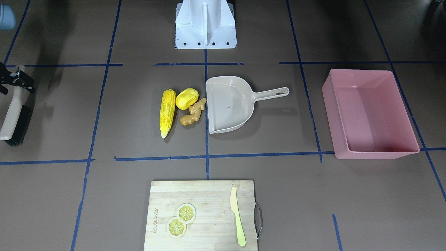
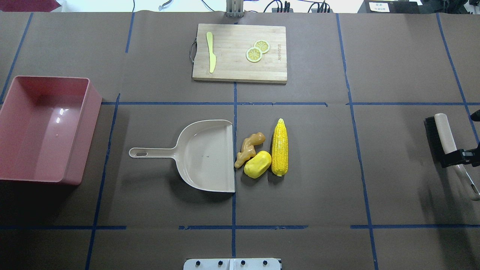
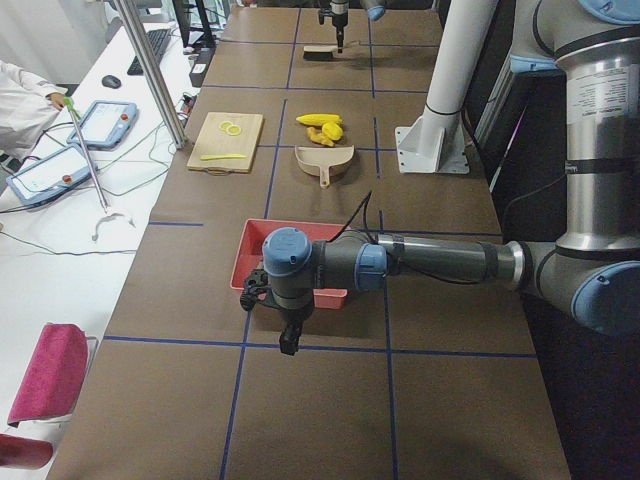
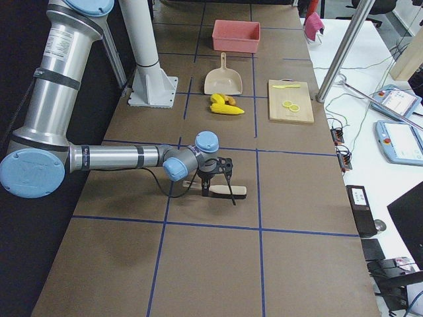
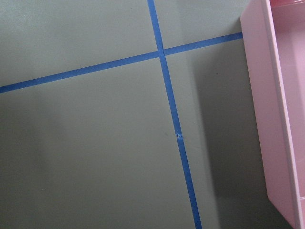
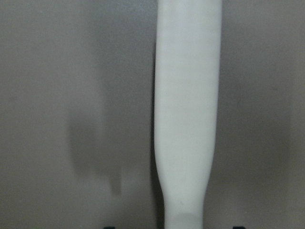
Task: Sweep and dump trash into bin
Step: 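Grasp the white brush handle with the right gripper, then lift the brush with the right gripper while the left gripper reaches toward the dustpan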
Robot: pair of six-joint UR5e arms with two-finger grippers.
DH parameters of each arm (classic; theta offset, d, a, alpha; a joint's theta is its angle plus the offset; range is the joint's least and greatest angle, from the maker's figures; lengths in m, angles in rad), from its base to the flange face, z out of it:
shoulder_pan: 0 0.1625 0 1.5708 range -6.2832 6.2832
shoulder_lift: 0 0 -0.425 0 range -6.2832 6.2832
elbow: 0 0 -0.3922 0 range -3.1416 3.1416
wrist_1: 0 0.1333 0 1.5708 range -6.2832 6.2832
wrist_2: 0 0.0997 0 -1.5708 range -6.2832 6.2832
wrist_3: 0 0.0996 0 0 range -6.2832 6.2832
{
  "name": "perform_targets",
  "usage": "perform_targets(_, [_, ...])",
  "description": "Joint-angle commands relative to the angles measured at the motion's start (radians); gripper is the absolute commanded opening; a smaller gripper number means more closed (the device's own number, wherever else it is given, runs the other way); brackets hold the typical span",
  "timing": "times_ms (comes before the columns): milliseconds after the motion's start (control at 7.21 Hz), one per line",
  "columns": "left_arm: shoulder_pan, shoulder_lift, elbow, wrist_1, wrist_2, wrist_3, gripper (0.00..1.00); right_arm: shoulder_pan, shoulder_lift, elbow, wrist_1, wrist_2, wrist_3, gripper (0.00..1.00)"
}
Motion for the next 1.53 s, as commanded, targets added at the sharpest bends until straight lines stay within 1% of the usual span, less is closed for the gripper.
perform_targets(0, [0.000,0.002,0.000,0.000,0.000,0.000,1.00,-0.013,-0.011,-0.018,0.045,0.001,0.005,0.08])
perform_targets(139, [0.000,0.002,0.000,0.000,0.000,0.000,1.00,-0.013,-0.011,-0.018,0.046,-0.001,0.005,0.00])
perform_targets(416, [0.000,0.002,-0.002,0.000,0.000,0.000,1.00,-0.012,-0.010,-0.006,0.046,-0.001,0.002,0.00])
perform_targets(833, [0.000,-0.013,-0.037,-0.011,0.002,-0.005,1.00,-0.012,0.001,0.066,0.029,0.011,-0.001,0.00])
perform_targets(972, [0.002,-0.022,-0.034,-0.085,0.006,-0.006,1.00,-0.015,0.022,0.087,-0.009,0.013,0.003,0.00])
perform_targets(1110, [0.006,-0.068,-0.002,-0.165,-0.003,-0.014,1.00,-0.015,0.074,0.132,-0.108,0.013,0.005,0.00])
perform_targets(1249, [0.006,-0.067,0.001,-0.173,-0.035,-0.009,1.00,-0.015,0.128,0.178,-0.216,0.011,0.005,0.00])
perform_targets(1388, [0.006,-0.071,0.001,-0.175,-0.043,-0.009,1.00,-0.015,0.207,0.210,-0.341,0.010,0.006,0.00])
